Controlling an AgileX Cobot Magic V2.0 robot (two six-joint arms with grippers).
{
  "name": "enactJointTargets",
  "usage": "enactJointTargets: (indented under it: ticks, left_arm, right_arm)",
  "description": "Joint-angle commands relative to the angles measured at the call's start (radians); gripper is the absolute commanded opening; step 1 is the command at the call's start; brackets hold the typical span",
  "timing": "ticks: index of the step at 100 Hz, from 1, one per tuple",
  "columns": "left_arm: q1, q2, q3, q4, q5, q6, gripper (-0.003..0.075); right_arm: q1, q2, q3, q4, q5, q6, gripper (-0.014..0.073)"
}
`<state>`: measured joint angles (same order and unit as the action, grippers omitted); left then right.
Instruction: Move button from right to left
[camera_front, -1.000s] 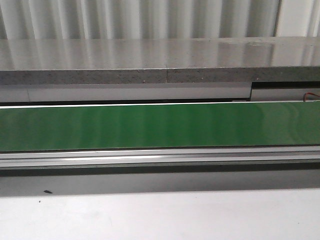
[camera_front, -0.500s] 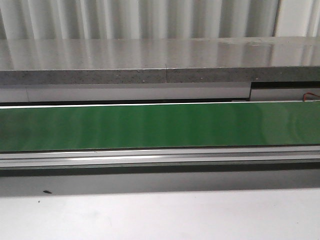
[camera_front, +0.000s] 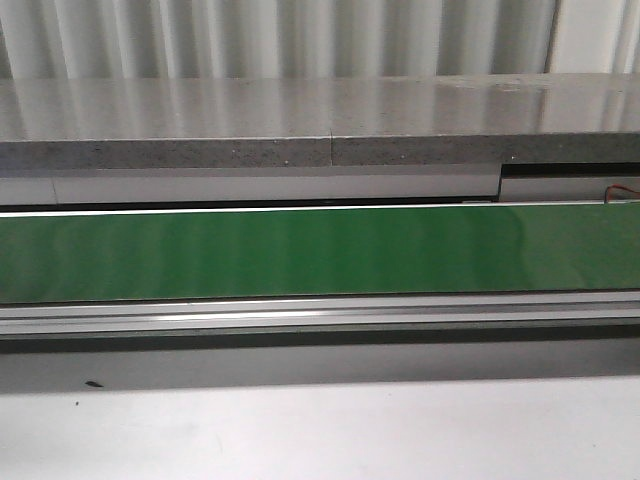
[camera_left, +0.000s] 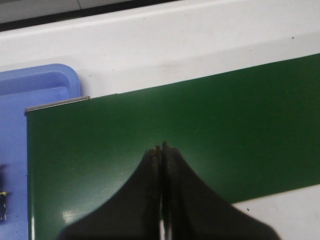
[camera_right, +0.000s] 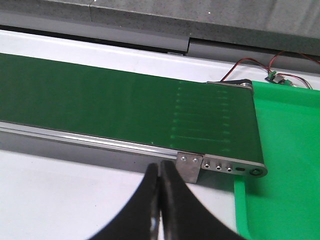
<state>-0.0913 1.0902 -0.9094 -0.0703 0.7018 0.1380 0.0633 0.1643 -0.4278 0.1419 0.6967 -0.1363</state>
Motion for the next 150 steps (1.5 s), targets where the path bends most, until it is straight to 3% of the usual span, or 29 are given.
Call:
enactJointTargets:
  ticks: [1, 84, 115, 136, 150]
  left_arm:
    - [-0.012, -0.098, 0.031, -0.029, -0.094, -0.007, -0.0020]
    - [-0.012, -0.938, 0.541, -0.079, -0.299, -0.007, -0.0021]
    - [-0.012, -1.127, 0.673, -0.079, -0.409, -0.007, -0.0021]
    - [-0.010, -1.123, 0.741, -0.075, -0.507, -0.004, -0.0021]
    - [-0.010, -1.125, 0.810, 0.022, -0.553, -0.025, -0.0021]
  right_arm:
    - [0.000, 0.010, -0.023, -0.001, -0.074, -0.006, -0.0067]
    - [0.000, 0.010, -0.023, -0.001, -0.074, -0.006, -0.0067]
    - [0.000, 0.010, -0.023, -0.001, -0.074, -0.006, -0.0067]
    - [0.000, 0.010, -0.023, -0.001, -0.074, -0.006, -0.0067]
    - [0.000, 0.010, -0.023, -0.001, -0.074, -0.006, -0.0067]
